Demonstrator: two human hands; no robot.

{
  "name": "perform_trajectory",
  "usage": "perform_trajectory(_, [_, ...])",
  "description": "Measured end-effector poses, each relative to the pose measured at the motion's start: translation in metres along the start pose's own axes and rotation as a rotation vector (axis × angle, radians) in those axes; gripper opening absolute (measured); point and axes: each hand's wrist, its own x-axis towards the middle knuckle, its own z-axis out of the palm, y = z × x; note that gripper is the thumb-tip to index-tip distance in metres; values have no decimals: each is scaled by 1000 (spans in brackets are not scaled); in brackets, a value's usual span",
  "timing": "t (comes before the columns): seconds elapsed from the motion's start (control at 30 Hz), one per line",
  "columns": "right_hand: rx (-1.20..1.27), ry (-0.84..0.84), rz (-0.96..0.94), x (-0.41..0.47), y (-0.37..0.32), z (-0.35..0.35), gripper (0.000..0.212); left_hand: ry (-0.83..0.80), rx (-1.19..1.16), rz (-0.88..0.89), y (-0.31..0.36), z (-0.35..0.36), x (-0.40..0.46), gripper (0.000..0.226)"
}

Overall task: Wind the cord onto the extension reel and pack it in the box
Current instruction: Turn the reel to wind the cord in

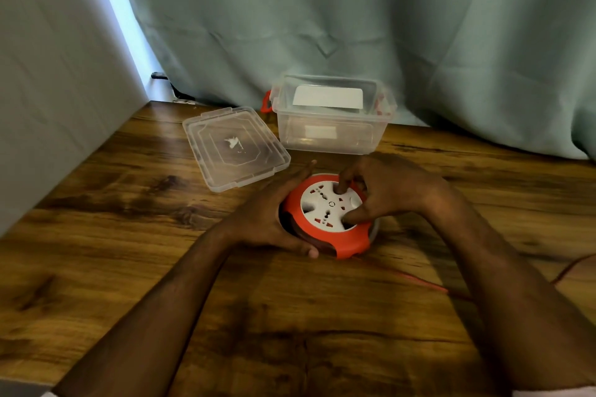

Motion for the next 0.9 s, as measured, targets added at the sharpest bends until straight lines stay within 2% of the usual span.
perform_trajectory(0.2, [-21,34,-3,4,-8,7,54,12,21,14,0,1,0,139])
perform_trajectory(0.53, [-11,79,-80,11,-19,17,58,9,1,29,-3,1,0,138])
perform_trajectory(0.63, [59,66,-97,11,-13,12,37,4,8,35,0,0,-1,136])
perform_trajectory(0.7, [99,44,-94,7,-7,6,14,0,8,35,2,0,-1,134])
perform_trajectory(0.8, [171,-9,-93,4,-4,2,41,4,-5,38,3,0,-2,134])
perform_trajectory(0.9, [164,-49,-82,4,-4,3,52,-5,4,29,5,-1,-2,135])
